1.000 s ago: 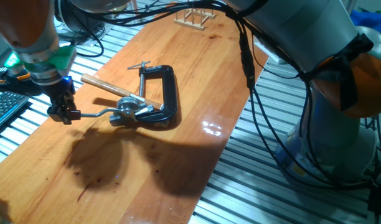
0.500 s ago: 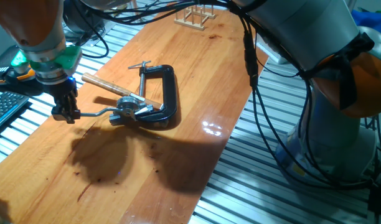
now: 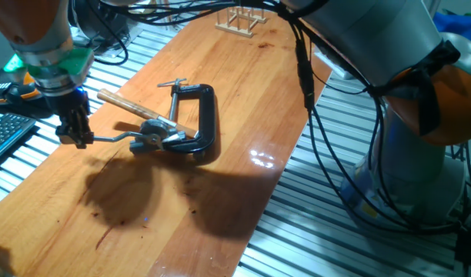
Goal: Pull up the lever
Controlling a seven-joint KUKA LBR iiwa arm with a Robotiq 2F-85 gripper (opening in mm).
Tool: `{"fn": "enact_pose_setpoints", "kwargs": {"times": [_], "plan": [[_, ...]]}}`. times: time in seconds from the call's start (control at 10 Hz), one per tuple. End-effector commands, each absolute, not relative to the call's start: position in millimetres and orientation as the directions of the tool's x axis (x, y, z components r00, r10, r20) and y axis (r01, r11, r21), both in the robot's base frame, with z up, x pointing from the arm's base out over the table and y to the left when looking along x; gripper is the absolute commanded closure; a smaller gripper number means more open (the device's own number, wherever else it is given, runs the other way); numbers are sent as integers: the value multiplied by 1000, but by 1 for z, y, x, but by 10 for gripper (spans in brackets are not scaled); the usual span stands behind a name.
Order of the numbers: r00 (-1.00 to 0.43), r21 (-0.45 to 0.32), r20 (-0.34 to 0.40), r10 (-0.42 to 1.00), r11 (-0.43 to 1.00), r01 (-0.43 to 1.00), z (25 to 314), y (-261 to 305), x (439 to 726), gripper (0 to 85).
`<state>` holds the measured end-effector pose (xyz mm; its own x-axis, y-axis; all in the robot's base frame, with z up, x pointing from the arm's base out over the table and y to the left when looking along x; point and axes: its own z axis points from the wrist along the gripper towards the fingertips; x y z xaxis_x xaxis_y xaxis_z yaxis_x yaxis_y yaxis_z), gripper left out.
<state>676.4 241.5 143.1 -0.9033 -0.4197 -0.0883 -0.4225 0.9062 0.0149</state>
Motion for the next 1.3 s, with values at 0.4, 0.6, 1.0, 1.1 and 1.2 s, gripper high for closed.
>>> {"fn": "enact_pose_setpoints", "kwargs": {"times": [0.4,0.6,1.0,1.1,1.2], "plan": [[-909,43,-98,-405,911,-410,150,241,676,850],[-909,43,-95,-407,910,-412,155,238,670,850],[-908,38,-98,-408,910,-413,159,235,666,850],[-909,38,-95,-407,910,-412,158,237,666,850],[-910,36,-89,-405,912,-409,156,242,667,850]]}}
